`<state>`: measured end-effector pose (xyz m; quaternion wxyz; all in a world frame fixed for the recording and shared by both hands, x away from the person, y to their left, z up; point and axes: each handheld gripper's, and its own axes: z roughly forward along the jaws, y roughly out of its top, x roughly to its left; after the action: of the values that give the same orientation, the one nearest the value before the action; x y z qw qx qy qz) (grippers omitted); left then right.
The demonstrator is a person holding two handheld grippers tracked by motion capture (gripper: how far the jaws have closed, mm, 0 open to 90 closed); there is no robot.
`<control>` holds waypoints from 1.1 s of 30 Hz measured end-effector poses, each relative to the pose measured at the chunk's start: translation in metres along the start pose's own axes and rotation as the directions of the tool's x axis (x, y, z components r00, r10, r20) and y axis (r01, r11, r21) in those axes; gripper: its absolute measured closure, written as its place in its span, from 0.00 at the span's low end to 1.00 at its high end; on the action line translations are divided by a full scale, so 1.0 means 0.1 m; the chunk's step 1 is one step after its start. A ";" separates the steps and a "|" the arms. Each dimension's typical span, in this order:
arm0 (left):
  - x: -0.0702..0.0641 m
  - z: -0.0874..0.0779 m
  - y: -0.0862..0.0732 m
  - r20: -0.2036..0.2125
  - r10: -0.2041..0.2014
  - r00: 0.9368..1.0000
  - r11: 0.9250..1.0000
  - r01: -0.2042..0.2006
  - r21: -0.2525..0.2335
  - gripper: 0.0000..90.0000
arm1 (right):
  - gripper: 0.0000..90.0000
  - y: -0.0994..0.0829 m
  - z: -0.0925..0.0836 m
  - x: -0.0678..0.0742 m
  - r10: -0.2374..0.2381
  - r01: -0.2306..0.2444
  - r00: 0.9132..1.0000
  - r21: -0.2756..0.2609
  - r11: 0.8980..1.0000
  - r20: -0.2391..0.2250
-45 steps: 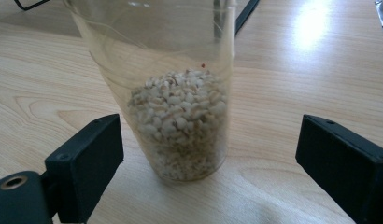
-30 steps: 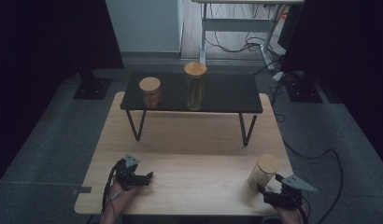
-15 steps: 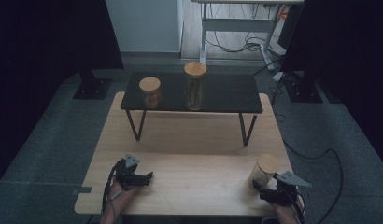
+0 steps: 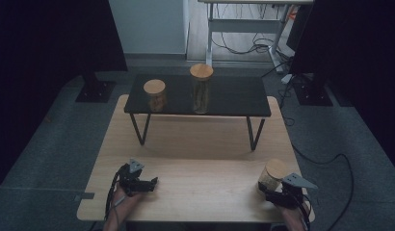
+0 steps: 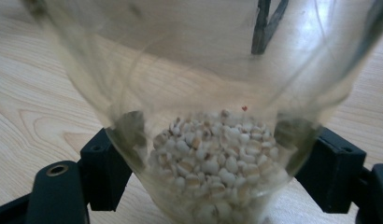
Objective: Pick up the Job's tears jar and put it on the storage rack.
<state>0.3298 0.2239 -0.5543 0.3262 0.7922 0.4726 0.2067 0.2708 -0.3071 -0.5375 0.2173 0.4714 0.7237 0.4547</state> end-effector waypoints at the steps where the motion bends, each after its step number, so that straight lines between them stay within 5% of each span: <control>1: 0.00 0.00 0.00 0.000 0.000 1.000 1.000 0.000 0.000 0.02 | 0.25 0.00 0.00 0.00 -0.003 0.003 1.000 0.002 1.000 0.002; 10: 0.00 0.00 0.00 0.000 -0.001 1.000 1.000 0.001 0.000 0.02 | 0.27 0.03 -0.01 0.08 -0.057 0.056 0.997 0.012 0.998 0.057; 33: 0.00 0.00 0.00 0.000 -0.001 1.000 1.000 0.001 -0.001 0.02 | 0.28 0.17 -0.02 0.17 -0.059 0.059 0.994 0.004 0.998 0.087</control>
<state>0.3299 0.2239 -0.5543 0.3265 0.7919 0.4728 0.2067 0.2697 -0.2905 -0.5194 0.2617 0.4692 0.7275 0.4268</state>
